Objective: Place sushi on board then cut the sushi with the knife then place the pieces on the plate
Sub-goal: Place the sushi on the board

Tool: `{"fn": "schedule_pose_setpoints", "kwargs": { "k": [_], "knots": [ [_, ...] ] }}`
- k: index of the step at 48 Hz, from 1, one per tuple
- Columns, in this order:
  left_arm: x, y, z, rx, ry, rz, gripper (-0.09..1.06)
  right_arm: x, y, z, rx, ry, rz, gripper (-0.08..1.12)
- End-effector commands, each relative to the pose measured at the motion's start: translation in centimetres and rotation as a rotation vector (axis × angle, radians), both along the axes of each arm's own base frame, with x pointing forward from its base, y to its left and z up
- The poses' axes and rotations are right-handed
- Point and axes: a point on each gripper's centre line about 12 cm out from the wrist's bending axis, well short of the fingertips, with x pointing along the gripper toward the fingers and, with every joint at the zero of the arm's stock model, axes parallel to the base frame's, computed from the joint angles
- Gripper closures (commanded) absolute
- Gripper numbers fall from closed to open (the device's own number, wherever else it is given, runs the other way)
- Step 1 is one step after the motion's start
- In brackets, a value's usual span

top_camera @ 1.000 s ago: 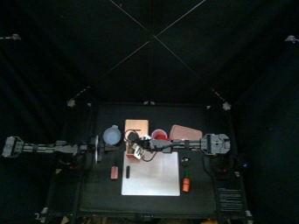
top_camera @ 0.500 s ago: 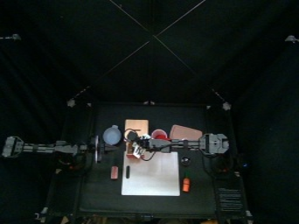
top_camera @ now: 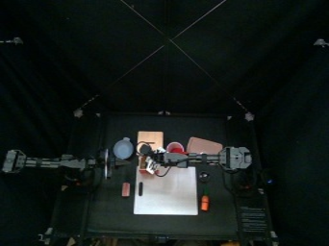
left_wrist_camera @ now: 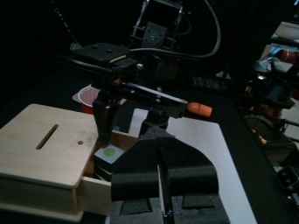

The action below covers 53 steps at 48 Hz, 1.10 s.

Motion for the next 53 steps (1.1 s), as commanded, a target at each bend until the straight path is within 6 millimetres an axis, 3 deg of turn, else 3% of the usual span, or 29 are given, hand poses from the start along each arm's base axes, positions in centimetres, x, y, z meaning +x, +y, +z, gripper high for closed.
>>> {"fn": "schedule_pose_setpoints", "kwargs": {
  "k": [1, 26, 53],
  "knots": [
    [0.2, 0.0, 0.6, 0.003, -0.02, -0.001, 0.86, 0.3, 0.5, 2.9, -0.006, -0.067, 0.01, 0.09],
    [0.1, 0.0, 0.2, 0.001, -0.008, 0.001, 0.86, -0.1, -0.1, 4.2, -0.052, -0.049, 0.01, 0.09],
    [0.0, 0.0, 0.0, -0.001, -0.005, -0.002, 0.86, 0.0, -1.2, 2.3, -0.069, 0.0, -0.004, 0.09]
  ]
}}
